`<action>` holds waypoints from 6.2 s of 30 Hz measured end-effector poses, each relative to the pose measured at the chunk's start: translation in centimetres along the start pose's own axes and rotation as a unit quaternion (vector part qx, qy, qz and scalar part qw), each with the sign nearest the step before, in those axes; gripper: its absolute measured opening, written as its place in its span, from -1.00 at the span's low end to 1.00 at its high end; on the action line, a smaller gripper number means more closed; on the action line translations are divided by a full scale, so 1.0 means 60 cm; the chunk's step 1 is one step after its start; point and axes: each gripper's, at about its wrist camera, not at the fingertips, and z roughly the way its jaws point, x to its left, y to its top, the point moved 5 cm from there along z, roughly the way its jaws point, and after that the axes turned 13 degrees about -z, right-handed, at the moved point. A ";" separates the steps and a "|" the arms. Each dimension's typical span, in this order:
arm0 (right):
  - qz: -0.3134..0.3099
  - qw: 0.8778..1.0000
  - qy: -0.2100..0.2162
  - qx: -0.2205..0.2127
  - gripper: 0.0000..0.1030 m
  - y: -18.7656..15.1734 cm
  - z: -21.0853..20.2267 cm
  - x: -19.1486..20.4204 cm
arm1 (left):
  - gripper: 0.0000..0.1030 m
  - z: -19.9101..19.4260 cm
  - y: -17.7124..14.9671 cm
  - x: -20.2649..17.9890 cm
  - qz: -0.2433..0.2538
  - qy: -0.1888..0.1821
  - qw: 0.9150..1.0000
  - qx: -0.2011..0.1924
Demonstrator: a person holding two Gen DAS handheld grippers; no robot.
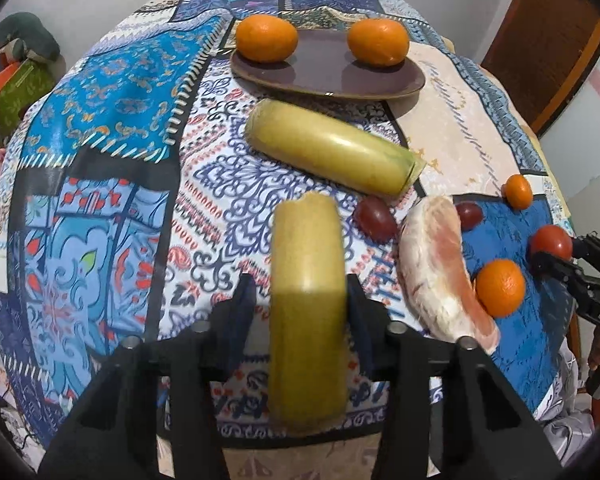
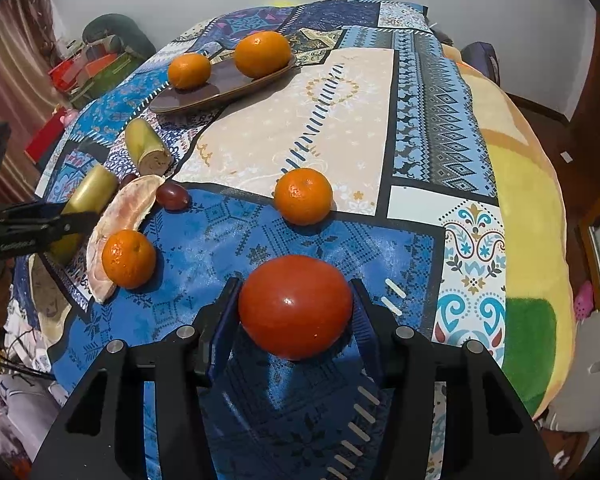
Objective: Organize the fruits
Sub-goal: 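Grasp the yellow corn cob with the left tool while the right tool lifts the tomato, then place the tomato on the plate with the right tool while the left tool sets the corn there, then grasp a small tangerine from the blue cloth with the right tool, then grasp the second corn cob with the left tool while the right tool carries the tangerine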
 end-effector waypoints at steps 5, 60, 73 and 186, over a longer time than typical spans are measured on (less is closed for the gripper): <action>-0.001 1.000 -0.003 -0.003 -0.07 0.004 -0.005 0.001 | -0.30 -0.006 0.006 0.002 -0.012 -0.013 1.000 0.000; -0.084 0.991 0.016 -0.101 -0.08 0.318 0.058 0.043 | -0.33 -0.021 0.261 -0.043 0.018 -0.083 0.991 -0.099; -0.087 0.994 0.023 -0.068 -0.07 0.305 0.111 0.034 | -0.33 0.031 0.303 -0.063 0.012 -0.093 0.992 -0.089; -0.014 0.996 0.015 -0.091 -0.38 0.185 -0.009 0.020 | -0.24 0.014 0.079 0.031 -0.063 -0.011 0.997 -0.032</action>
